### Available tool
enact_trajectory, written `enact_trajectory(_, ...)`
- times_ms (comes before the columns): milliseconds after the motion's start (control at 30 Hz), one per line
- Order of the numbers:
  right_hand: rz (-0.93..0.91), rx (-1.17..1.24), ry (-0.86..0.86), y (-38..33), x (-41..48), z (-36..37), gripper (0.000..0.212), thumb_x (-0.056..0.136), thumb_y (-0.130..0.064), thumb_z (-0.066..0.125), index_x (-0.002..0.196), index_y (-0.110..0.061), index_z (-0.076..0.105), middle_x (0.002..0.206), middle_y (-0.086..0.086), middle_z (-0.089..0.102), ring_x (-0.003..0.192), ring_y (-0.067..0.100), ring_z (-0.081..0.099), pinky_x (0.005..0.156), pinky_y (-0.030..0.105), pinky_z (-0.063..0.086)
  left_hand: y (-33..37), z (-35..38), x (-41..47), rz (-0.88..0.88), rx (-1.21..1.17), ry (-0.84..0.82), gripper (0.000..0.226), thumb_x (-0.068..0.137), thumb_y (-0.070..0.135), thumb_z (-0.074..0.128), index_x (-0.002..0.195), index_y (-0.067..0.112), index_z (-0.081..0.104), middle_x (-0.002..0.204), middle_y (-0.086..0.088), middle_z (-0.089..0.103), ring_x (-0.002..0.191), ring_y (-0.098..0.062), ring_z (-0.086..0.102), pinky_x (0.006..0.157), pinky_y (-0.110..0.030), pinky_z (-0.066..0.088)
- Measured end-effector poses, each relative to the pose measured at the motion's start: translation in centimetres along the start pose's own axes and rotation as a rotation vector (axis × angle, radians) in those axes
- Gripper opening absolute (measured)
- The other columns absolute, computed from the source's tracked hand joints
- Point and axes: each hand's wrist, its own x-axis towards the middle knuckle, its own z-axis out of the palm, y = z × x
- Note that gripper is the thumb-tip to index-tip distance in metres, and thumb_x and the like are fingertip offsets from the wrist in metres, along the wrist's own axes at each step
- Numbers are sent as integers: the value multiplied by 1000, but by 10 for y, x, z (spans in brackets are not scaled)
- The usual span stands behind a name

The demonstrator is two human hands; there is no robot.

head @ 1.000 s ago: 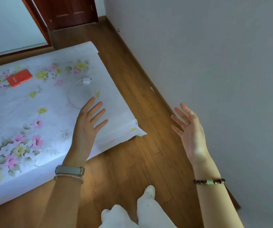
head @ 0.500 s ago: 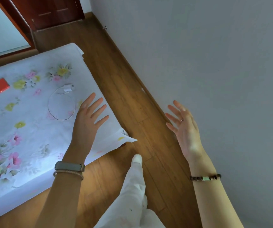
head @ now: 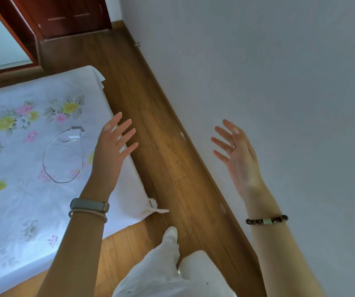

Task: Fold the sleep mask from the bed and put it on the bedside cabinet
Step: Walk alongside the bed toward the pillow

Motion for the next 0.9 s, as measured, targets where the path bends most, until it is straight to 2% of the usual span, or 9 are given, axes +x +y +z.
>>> enact_trajectory(200, 7, 1, -42, -19, 75, 6, 43, 95, -49, 47, 133, -32, 58, 135, -4, 64, 120, 16, 64, 110, 51, 43, 6, 9, 57, 50, 31, 11, 65, 89, 45, 26, 147, 16, 24, 159, -15, 29, 143, -36, 35, 116, -57, 27)
enact_trajectory(300, 3, -9, -86, -24, 115, 8, 43, 96, -48, 45, 133, -31, 56, 136, -2, 63, 122, 17, 63, 110, 51, 43, -2, 8, 82, 63, 16, 28, 56, 103, 32, 7, 153, 7, 13, 161, -19, 23, 145, -40, 31, 116, -59, 26)
enact_trajectory(400, 1, -24, -152, -30, 162, 9, 38, 103, -41, 40, 136, -28, 53, 140, 1, 60, 124, 19, 61, 111, 52, 41, -5, 12, 109, 60, -14, 89, 53, 106, 26, -1, 154, 7, 13, 160, -18, 26, 144, -37, 34, 114, -53, 34)
enact_trajectory(467, 7, -28, -209, -33, 194, 10, 39, 103, -41, 39, 137, -28, 52, 141, 2, 59, 126, 20, 60, 112, 52, 41, -5, 17, 128, 85, -36, 136, 54, 106, 32, 7, 154, 9, 16, 159, -16, 30, 143, -35, 38, 112, -50, 39)
enact_trajectory(567, -3, -41, -300, -42, 243, 13, 48, 97, -46, 41, 139, -26, 50, 142, 1, 58, 127, 20, 59, 112, 50, 41, 1, 31, 154, 134, -66, 241, 66, 95, 44, 28, 153, 13, 25, 155, -12, 39, 139, -31, 45, 111, -52, 40)
enact_trajectory(633, -1, -55, -356, -49, 274, 18, 50, 95, -47, 42, 140, -26, 49, 142, 0, 58, 126, 19, 59, 112, 49, 42, 4, 42, 170, 152, -86, 297, 67, 92, 45, 33, 152, 15, 29, 154, -12, 42, 138, -30, 47, 111, -53, 39)
enact_trajectory(733, 8, -51, -427, -58, 316, 26, 51, 94, -47, 42, 140, -26, 49, 142, -1, 58, 125, 17, 61, 109, 44, 44, 6, 53, 189, 171, -132, 375, 63, 94, 43, 32, 151, 15, 32, 152, -12, 44, 136, -30, 49, 109, -53, 41)
enact_trajectory(900, 58, -57, -493, -64, 372, 47, 41, 104, -39, 36, 141, -25, 48, 143, 2, 57, 126, 20, 60, 111, 48, 42, 11, 50, 217, 182, -159, 475, 54, 102, 37, 23, 150, 16, 34, 151, -12, 45, 135, -29, 50, 108, -54, 42)
